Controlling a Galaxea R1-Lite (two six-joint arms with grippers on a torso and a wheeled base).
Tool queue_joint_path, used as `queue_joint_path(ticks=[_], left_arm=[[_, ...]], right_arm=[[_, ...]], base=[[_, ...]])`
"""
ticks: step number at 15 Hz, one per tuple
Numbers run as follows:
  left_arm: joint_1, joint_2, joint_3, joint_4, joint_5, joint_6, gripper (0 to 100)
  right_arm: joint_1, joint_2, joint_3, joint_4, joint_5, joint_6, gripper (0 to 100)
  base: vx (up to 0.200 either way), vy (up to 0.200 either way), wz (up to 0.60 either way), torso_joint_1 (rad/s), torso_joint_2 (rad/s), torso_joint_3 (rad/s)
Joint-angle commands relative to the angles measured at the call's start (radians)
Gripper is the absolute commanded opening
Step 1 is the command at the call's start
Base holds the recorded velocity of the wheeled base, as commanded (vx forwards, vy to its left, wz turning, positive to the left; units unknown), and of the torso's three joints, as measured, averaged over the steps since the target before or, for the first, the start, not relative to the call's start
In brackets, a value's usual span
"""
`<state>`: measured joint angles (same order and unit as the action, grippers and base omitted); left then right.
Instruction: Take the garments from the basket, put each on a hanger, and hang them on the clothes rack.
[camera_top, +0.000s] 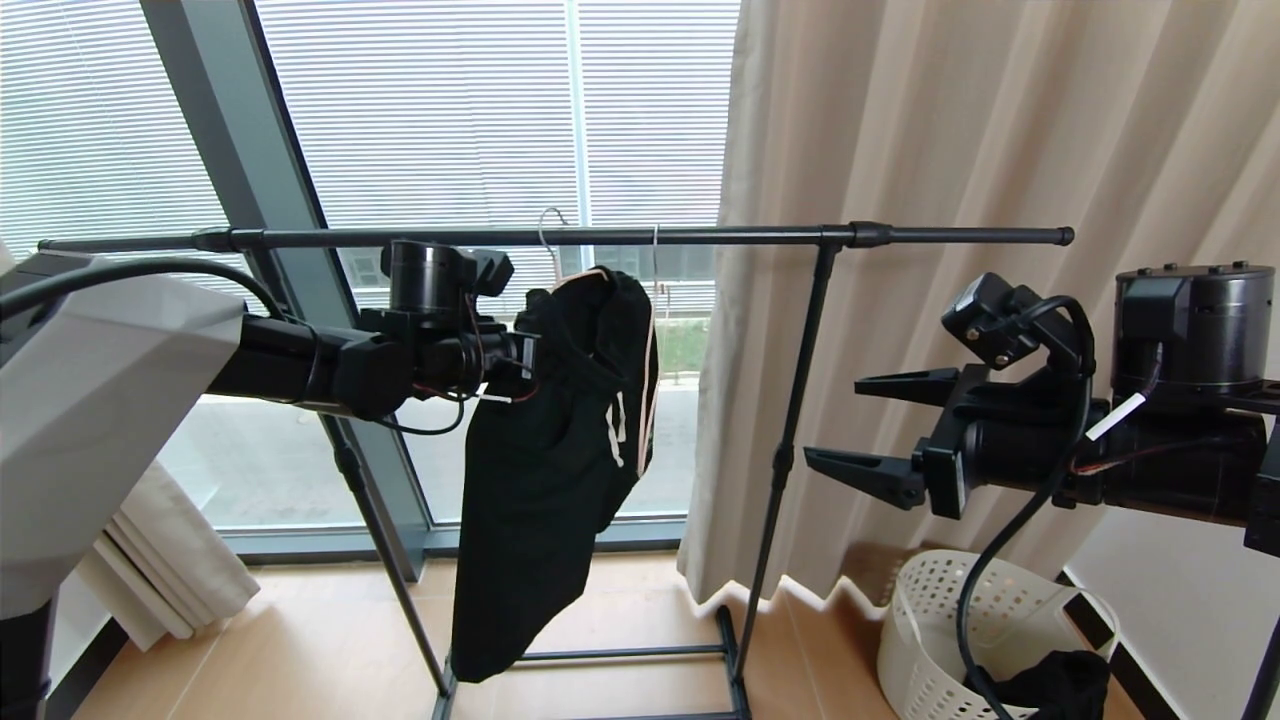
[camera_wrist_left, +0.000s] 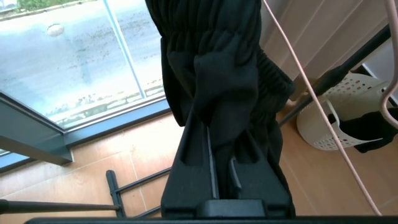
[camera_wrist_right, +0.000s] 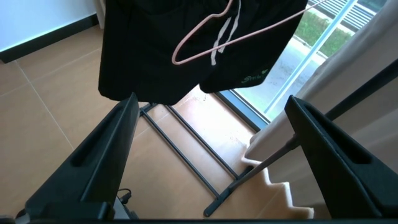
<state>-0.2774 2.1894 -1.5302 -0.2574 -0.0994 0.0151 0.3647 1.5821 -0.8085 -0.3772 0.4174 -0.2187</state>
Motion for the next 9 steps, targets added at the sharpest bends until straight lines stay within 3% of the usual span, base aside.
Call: queue_joint_path(ticks=[1,6,7,9], left_arm=[[0.0,0.013,-0.011,0.0,0.0,0.0,0],[0.0,0.02,-0.015,0.0,0.0,0.0,0],[0.0,0.02,-0.015,0.0,0.0,0.0,100],[0.0,0.018,-0.013,0.0,0.0,-0.001,100]], right_arm=[[0.0,0.006,0.0,0.0,0.0,-0.001,100],[0.0,0.007,0.0,0.0,0.0,-0.001,100],[0.0,0.007,0.0,0.0,0.0,-0.001,100],[0.0,0.007,0.0,0.0,0.001,-0.001,100]], base=[[0.0,0.0,0.0,0.0,0.0,0.0],[0.0,0.0,0.0,0.0,0.0,0.0],[0.0,0.0,0.0,0.0,0.0,0.0],[0.0,0.0,0.0,0.0,0.0,0.0]])
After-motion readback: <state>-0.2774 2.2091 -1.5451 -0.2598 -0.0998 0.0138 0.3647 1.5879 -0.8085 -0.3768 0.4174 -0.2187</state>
